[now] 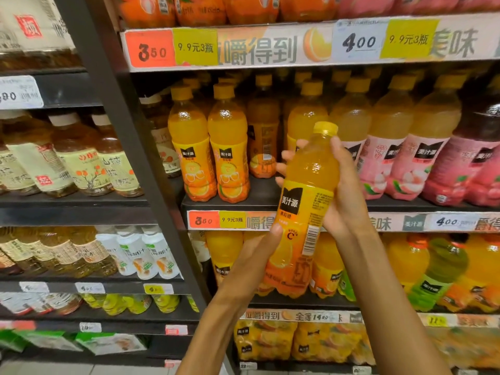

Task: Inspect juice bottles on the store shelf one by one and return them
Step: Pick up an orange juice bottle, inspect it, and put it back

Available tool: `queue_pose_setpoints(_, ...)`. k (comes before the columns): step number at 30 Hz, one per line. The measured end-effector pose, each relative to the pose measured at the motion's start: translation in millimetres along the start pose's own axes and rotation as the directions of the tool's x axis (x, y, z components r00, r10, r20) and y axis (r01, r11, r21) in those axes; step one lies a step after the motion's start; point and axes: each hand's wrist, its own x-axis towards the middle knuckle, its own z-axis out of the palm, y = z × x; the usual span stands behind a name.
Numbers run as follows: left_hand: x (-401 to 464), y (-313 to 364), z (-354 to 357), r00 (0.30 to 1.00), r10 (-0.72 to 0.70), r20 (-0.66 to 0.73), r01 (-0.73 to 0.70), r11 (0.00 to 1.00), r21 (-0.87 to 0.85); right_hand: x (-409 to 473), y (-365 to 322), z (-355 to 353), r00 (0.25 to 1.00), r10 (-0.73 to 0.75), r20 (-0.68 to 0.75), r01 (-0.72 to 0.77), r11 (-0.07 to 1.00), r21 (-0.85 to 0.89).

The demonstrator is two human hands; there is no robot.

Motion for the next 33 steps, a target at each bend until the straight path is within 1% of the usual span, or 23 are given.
queue_pose_setpoints(2,-1,1,3,0.999,-0.040,0.018,0.040,0.999,-0.023,1,-1,2,0.997,0.020,-0.072,-0.024,0.998,-0.066)
queue_pose_setpoints(5,-2,5,2,0.999,0.009,-0.053,-0.011,0.999,-0.043,2,-4,3,0.990,0.026,-0.141,-0.053,0.980,-0.190)
queue_pose_setpoints(6,-3,8,3,0.997,0.038,-0.067,-0.041,0.998,-0.057,1,-6,3,0.991,0.016,-0.134,-0.048,0.970,-0.238)
queue_pose_setpoints(8,-3,12,12,0.994,0.086,-0.070,-0.087,0.996,-0.017,0,-11,2,0.997,0.013,-0.077,-0.035,0.954,-0.298)
queue_pose_setpoints(10,-3,13,24,0.990,0.073,-0.123,-0.072,0.997,0.012,-1,-16,-1,0.997,0.076,-0.009,-0.076,0.957,-0.280)
queue_pose_setpoints(12,-4,11,31,0.986,0.038,-0.164,-0.048,0.997,-0.062,-2,-21,-3,0.989,0.139,0.052,-0.123,0.963,-0.239)
queue_pose_setpoints(13,-4,11,32,0.987,0.014,-0.159,-0.034,0.992,-0.123,-2,-23,-4,0.987,0.143,0.068,-0.124,0.965,-0.233)
queue_pose_setpoints(15,-7,12,34,0.995,-0.060,-0.076,0.034,0.950,-0.310,-2,-23,-10,0.989,0.125,0.085,-0.106,0.975,-0.195)
queue_pose_setpoints(17,-8,13,39,0.993,-0.094,0.070,0.116,0.871,-0.477,-4,-21,-12,0.982,0.163,0.094,-0.153,0.983,-0.101)
queue_pose_setpoints(19,-5,10,47,0.980,-0.099,0.171,0.180,0.798,-0.575,-5,-18,-13,0.965,0.243,0.102,-0.245,0.969,0.013)
queue_pose_setpoints(20,-4,8,50,0.973,-0.100,0.206,0.207,0.770,-0.603,-5,-18,-14,0.961,0.250,0.115,-0.256,0.966,0.041)
queue_pose_setpoints(21,-4,8,53,0.969,-0.100,0.224,0.219,0.767,-0.603,-3,-18,-16,0.965,0.234,0.120,-0.241,0.970,0.044)
queue_pose_setpoints(22,-6,7,55,0.969,-0.102,0.223,0.216,0.784,-0.582,-2,-19,-17,0.970,0.211,0.123,-0.216,0.976,0.029)
queue_pose_setpoints(23,-5,6,56,0.975,-0.114,0.192,0.201,0.823,-0.532,-2,-21,-17,0.974,0.193,0.122,-0.195,0.981,0.005)
queue_pose_setpoints(25,-7,7,54,0.989,-0.147,0.011,0.142,0.932,-0.333,-2,-26,-17,0.981,0.156,0.114,-0.149,0.986,-0.071)
queue_pose_setpoints(26,-8,9,53,0.990,-0.128,-0.057,0.111,0.966,-0.234,-2,-28,-18,0.986,0.133,0.100,-0.119,0.985,-0.128)
queue_pose_setpoints(28,-10,13,50,0.994,-0.064,-0.086,0.053,0.991,-0.120,-3,-29,-19,0.994,0.091,0.060,-0.075,0.970,-0.230)
queue_pose_setpoints(30,-12,13,51,0.992,-0.030,-0.124,0.016,0.994,-0.111,-5,-27,-18,0.996,0.086,0.028,-0.076,0.963,-0.260)
queue_pose_setpoints(33,-16,14,50,0.992,-0.039,-0.122,0.015,0.981,-0.191,-6,-28,-14,0.990,0.138,0.033,-0.128,0.970,-0.206)
